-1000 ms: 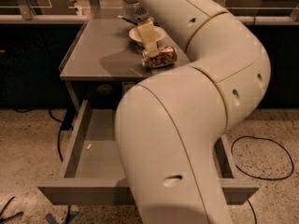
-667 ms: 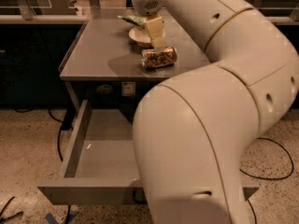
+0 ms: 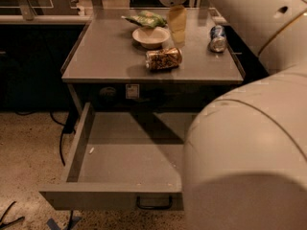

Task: Pick orange can from top drawer and place on counter

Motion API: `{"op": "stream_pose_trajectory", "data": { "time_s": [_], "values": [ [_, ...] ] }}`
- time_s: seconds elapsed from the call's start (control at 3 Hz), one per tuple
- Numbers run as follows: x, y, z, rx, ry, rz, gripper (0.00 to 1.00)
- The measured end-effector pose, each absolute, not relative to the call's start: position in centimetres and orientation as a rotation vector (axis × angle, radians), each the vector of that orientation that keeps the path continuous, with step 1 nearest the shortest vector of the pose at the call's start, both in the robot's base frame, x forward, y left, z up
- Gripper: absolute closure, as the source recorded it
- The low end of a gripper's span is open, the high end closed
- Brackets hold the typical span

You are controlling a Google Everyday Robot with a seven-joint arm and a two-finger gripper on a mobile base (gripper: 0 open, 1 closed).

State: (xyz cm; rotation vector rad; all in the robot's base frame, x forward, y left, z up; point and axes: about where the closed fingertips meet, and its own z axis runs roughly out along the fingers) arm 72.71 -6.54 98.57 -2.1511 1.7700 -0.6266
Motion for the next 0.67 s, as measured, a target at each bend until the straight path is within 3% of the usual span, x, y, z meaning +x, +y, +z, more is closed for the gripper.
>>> {"op": "stream_pose_trajectory", "data": {
  "time_s": [0.67],
  "values": [
    [72.02, -8.10, 99.18, -2.106, 1.801, -0.646, 0.00]
  ]
}}
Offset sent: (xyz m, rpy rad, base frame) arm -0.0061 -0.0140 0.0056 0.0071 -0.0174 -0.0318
